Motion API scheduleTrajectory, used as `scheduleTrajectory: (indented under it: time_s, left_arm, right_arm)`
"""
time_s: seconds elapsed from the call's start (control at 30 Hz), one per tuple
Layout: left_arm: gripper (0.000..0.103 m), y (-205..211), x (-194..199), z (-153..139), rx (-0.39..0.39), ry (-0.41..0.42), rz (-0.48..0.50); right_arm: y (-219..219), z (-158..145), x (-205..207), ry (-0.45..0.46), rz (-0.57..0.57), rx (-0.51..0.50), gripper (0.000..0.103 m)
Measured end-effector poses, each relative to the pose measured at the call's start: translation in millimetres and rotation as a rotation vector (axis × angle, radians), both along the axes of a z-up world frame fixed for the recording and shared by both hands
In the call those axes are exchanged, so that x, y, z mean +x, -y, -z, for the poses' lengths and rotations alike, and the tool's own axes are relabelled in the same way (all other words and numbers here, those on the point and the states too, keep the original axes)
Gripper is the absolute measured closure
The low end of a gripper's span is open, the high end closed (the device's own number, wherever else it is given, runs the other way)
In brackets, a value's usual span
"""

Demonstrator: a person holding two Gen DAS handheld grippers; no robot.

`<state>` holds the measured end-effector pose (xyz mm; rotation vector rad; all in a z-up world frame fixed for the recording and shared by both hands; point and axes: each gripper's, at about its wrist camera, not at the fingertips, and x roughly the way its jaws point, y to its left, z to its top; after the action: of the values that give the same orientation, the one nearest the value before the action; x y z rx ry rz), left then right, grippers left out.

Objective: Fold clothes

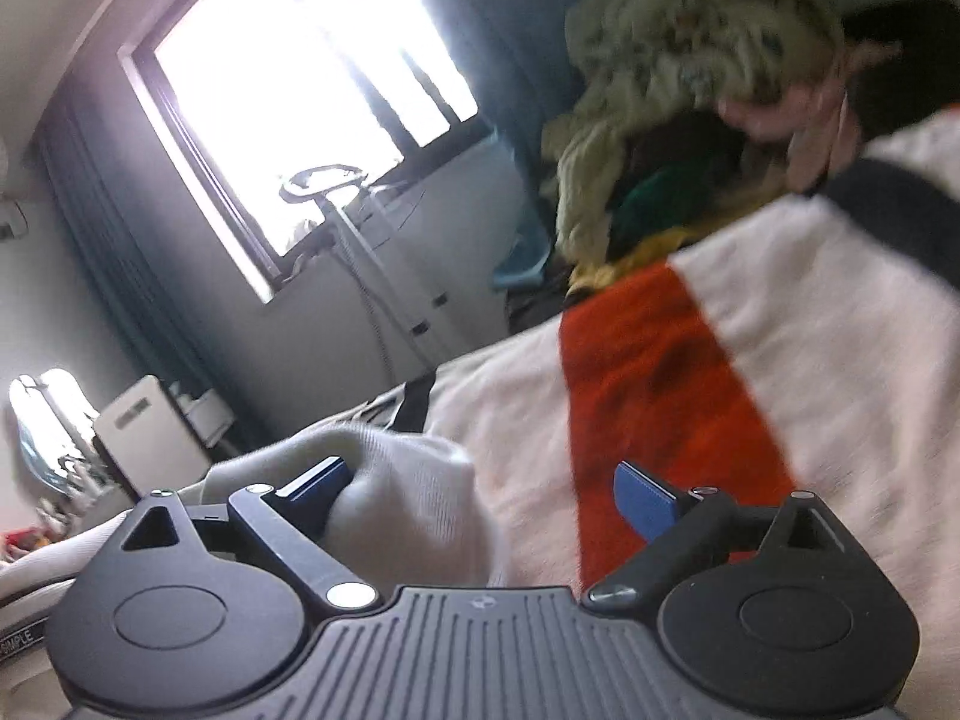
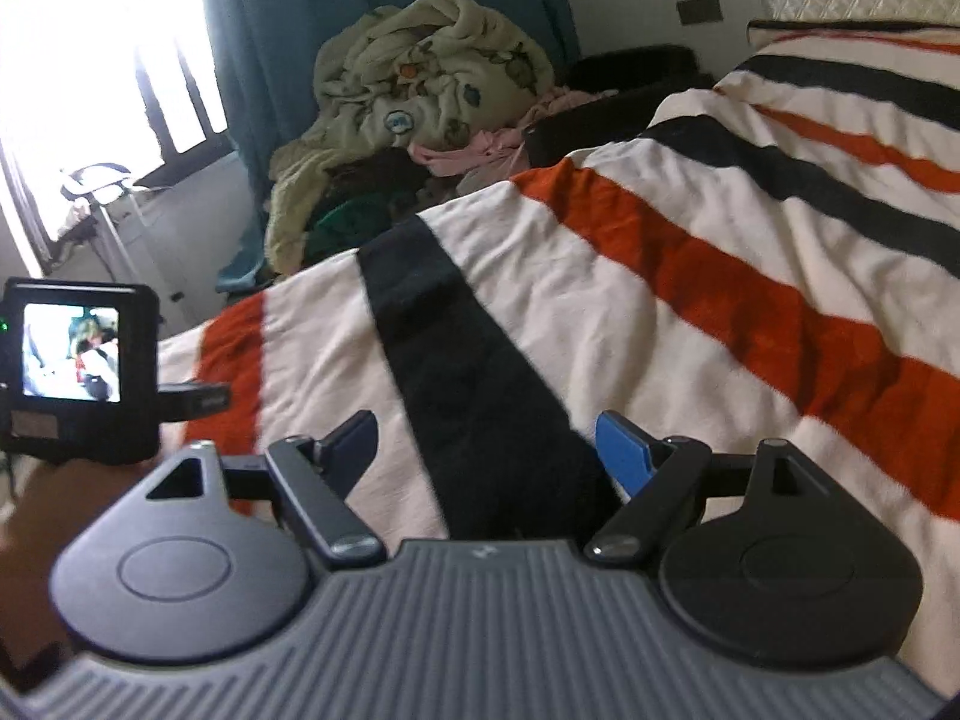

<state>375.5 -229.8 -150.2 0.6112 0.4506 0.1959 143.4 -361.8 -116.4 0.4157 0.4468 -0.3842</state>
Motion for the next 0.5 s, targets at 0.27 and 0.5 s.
scheduleTrajectory:
  time_s: [0.27,0.5]
  left_arm:
    - [0.074,-28.8,4.4,-6.1,0.039,-0.139,0.021]
    - [0.089,-58.4,-54.8,-95.9,-0.191,-0.084,0.153]
  right_arm:
    - [11.2,11.8,0.1,0.022,0.094,-0.009,0.022]
    - [5.4,8.0,-7.9,0.058,0.124,-0.071,0.022]
